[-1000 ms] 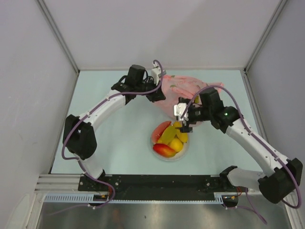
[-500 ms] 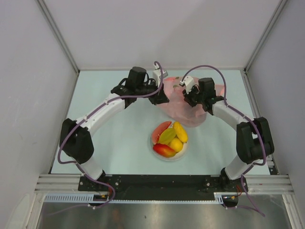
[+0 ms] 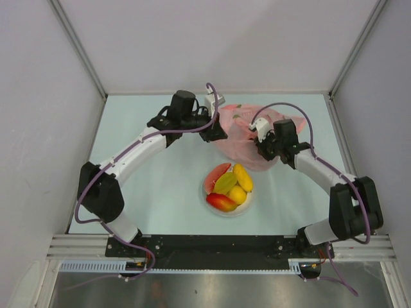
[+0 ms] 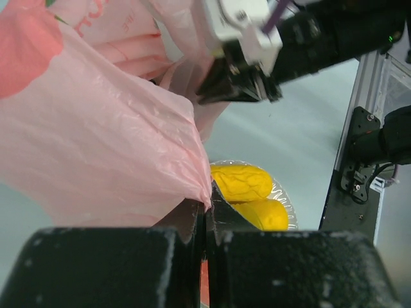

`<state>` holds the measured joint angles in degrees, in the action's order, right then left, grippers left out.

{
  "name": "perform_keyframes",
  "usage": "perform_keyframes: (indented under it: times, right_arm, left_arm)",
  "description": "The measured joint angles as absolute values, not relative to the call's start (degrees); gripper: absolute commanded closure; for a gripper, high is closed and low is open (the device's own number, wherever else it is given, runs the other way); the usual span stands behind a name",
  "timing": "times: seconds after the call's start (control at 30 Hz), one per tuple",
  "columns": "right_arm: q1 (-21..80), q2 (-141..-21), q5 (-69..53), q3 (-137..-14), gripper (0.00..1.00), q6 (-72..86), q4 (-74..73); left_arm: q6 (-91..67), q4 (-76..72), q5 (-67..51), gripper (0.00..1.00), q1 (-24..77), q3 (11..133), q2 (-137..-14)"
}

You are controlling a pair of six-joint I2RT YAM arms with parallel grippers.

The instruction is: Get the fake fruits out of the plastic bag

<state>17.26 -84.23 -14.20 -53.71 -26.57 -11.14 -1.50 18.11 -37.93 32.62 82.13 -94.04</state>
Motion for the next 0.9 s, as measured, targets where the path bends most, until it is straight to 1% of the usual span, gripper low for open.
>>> perform_keyframes:
  times: [0.1, 0.27, 0.5, 0.6, 0.7, 0.8, 0.9]
  right_arm:
    - [18.31, -79.92, -14.66, -49.91, 0.82, -26.83, -15.68]
    - [17.41, -78.91, -15.31, -50.26, 0.82, -25.87, -17.37]
    - [12.75, -83.26, -19.97, -64.49, 0.8, -20.86, -15.51]
    - [12.47, -85.69, -22.04, -69.69, 0.84, -19.03, -13.69]
    - [13.08, -88.99, -22.33, -72.38, 0.88, -18.83, -13.02]
    - [13.82, -92.75, -22.39, -72.99, 0.89, -19.18, -13.08]
    - [14.26, -95.94, -22.26, -72.99, 0.91, -20.08, -14.35]
  left_arm:
    - [-1.48, 18.24, -37.93, 1.0, 32.62, 82.26, -93.93]
    - [-1.37, 19.11, -38.17, 1.0, 32.62, 83.92, -94.24]
    - [1.67, 20.56, -38.15, 1.0, 32.62, 85.47, -94.72]
    - [2.24, 20.75, -38.15, 1.0, 32.62, 85.47, -94.72]
    - [1.93, 20.78, -38.24, 1.0, 32.62, 85.65, -94.72]
    - [0.93, 21.17, -38.41, 1.0, 32.64, 87.92, -94.85]
    - [-0.3, 20.95, -39.11, 1.0, 32.64, 94.98, -96.12]
